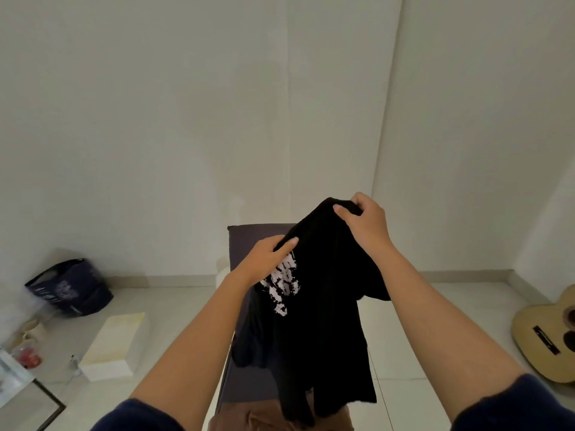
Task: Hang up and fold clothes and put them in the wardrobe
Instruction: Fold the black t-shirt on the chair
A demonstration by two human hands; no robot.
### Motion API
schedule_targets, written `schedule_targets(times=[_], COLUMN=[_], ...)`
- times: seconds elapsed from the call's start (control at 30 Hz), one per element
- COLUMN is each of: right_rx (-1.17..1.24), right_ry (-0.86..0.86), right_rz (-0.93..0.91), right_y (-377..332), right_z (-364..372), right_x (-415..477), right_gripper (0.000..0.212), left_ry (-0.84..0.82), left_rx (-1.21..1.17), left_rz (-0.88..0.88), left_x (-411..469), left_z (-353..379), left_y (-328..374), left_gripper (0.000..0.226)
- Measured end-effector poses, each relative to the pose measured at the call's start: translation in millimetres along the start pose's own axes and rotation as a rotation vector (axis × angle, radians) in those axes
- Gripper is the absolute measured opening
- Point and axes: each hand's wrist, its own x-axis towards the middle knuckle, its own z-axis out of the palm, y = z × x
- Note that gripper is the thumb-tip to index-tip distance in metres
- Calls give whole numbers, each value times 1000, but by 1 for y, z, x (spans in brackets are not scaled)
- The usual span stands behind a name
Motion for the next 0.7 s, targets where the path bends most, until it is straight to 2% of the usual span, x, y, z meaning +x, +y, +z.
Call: schedule_targets(times=[0.07, 0.17, 0.23, 0.3, 0.4, 0.5, 0.6, 0.7], right_rx=[21, 174, 245, 275, 272, 193, 136, 70], right_ry=[23, 1, -22, -16, 16, -19, -92, -214], right_rz=[-21, 29, 84, 145, 200, 238, 338, 471], right_y=[3, 11, 19, 27, 36, 45, 56, 68], right_z=[0, -2, -3, -4, -5, -4, 2, 10], right_x=[-2, -7, -11, -14, -16, -19, -22, -26], right_gripper=[32, 35, 36, 36, 29, 26, 22, 14], left_ry=[-53, -129, -42, 124, 351, 343, 339, 361], left_rx=[38, 351, 514, 573, 352, 102, 25, -34], left_rz=[-45, -139, -186, -195, -200, -284, -316, -294], left_x=[-7, -16, -19, -22, -21, -22, -26, -31], left_z=[6, 17, 24, 30, 29, 24, 24, 24], left_y=[-14, -46, -58, -63, -68, -71, -75, -78], left_gripper=[33, 29, 27, 27, 20, 23, 15, 21])
